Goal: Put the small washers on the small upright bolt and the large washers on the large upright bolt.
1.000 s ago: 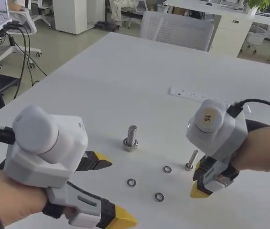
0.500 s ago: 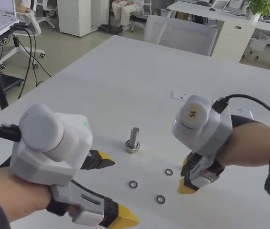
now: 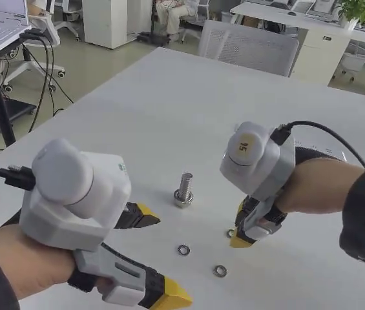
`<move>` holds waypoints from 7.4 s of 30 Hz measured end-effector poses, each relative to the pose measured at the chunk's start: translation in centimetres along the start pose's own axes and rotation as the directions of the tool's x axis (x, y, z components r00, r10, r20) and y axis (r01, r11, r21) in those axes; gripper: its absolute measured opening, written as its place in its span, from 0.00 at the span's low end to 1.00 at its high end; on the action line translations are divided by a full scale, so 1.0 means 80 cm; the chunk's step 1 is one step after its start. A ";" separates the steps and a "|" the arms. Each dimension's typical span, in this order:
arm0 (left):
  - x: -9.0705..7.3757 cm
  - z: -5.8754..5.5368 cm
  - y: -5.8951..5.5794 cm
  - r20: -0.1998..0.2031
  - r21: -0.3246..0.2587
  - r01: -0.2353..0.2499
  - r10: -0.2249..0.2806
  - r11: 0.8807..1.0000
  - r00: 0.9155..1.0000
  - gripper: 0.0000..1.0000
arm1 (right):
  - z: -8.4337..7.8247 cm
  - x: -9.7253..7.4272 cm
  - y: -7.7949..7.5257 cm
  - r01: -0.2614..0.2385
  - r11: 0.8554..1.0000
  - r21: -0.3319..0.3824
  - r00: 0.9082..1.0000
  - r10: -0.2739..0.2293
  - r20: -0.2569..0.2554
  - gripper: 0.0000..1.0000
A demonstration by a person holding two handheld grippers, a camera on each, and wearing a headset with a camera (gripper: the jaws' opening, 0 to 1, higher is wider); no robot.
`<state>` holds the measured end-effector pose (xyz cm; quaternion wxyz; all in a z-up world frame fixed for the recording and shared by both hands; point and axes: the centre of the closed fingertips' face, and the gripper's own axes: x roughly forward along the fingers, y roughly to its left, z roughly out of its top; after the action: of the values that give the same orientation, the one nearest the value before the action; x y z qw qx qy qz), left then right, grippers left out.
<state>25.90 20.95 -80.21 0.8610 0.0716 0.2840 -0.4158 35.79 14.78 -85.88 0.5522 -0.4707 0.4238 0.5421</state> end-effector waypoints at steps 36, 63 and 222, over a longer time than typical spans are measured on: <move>0.001 0.001 0.002 0.004 -0.003 -0.003 0.003 1.000 1.000 0.73 | -0.005 0.025 -0.018 -0.016 1.000 -0.011 0.999 0.016 -0.048 0.22; 0.000 0.001 0.001 0.006 -0.004 -0.002 0.002 1.000 1.000 0.73 | -0.013 0.024 0.002 -0.035 0.999 -0.012 0.998 0.034 -0.048 0.16; 0.001 -0.002 0.002 -0.018 -0.012 -0.005 0.005 1.000 1.000 0.71 | -0.050 -0.069 -0.046 0.009 0.998 -0.063 0.999 -0.012 -0.037 0.14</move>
<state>25.96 21.08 -80.41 0.8598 0.0710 0.2942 -0.4114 39.35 9.85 -81.04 0.5320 -0.5001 0.4145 0.5432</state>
